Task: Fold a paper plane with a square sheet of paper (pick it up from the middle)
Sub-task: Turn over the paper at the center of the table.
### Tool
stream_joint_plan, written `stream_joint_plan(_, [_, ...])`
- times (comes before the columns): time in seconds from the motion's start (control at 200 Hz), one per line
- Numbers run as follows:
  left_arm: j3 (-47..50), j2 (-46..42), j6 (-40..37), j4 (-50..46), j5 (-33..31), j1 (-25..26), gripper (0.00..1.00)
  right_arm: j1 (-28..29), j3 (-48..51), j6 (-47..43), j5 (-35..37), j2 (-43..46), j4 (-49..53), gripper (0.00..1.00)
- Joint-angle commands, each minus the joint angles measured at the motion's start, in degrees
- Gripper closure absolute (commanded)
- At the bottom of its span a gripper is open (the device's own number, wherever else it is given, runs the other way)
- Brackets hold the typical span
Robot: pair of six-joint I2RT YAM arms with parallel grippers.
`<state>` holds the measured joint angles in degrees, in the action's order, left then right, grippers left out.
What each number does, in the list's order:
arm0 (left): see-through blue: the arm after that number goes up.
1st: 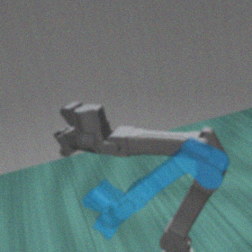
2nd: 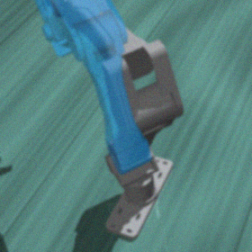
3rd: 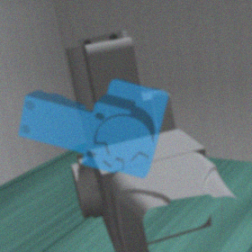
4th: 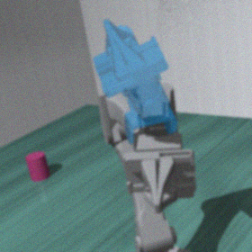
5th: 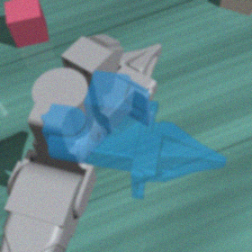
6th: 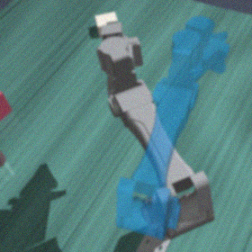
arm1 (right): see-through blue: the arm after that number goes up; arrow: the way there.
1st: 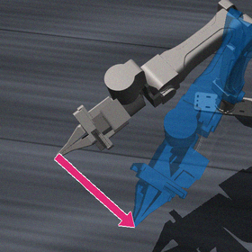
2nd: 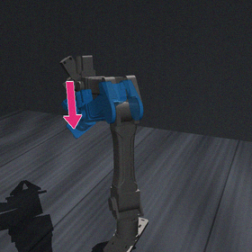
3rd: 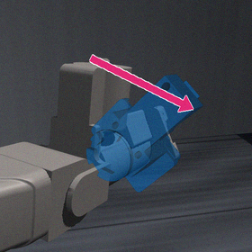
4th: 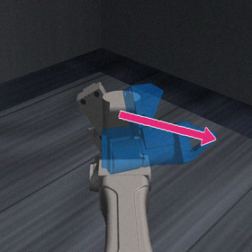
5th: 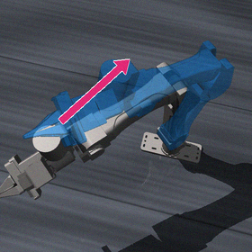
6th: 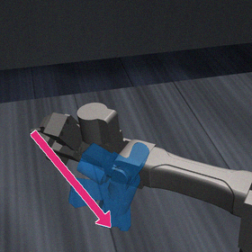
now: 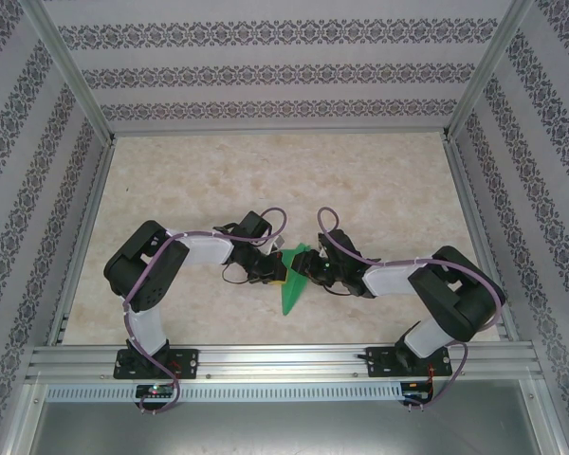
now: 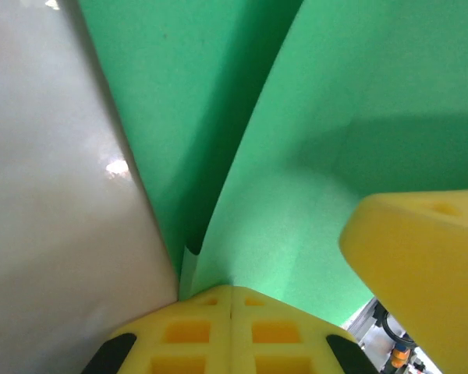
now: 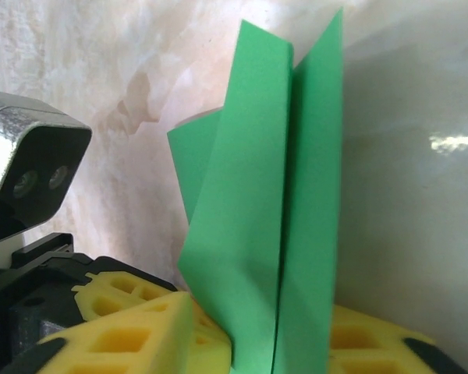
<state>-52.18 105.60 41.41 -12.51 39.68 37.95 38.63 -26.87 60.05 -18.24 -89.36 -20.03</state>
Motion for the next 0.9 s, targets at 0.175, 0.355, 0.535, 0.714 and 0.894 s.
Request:
stream_joint_plan(0.175, [3.30,-1.09,5.32,6.84,-1.02,0.89,0.95,0.78,-0.46,-1.24,-1.53,-1.81,-5.94,0.72])
stream_joint_plan(0.355, [3.96,-1.98,5.58,7.14,-1.96,0.89,0.95,0.88,-1.23,-2.31,-1.22,-3.11,-4.19,0.75])
stream_joint_plan(0.535, [4.45,-3.02,5.81,7.23,-2.26,0.89,0.95,0.78,-1.73,-3.03,-0.88,-2.37,-2.81,0.84])
stream_joint_plan(0.714, [4.98,-5.99,6.75,8.21,-2.24,0.94,0.90,0.83,-3.47,-5.43,0.57,0.87,3.13,0.93])
stream_joint_plan(0.894, [5.58,-15.31,6.36,4.03,-9.22,0.89,0.80,0.90,-8.20,-11.15,5.57,8.04,18.36,0.94])
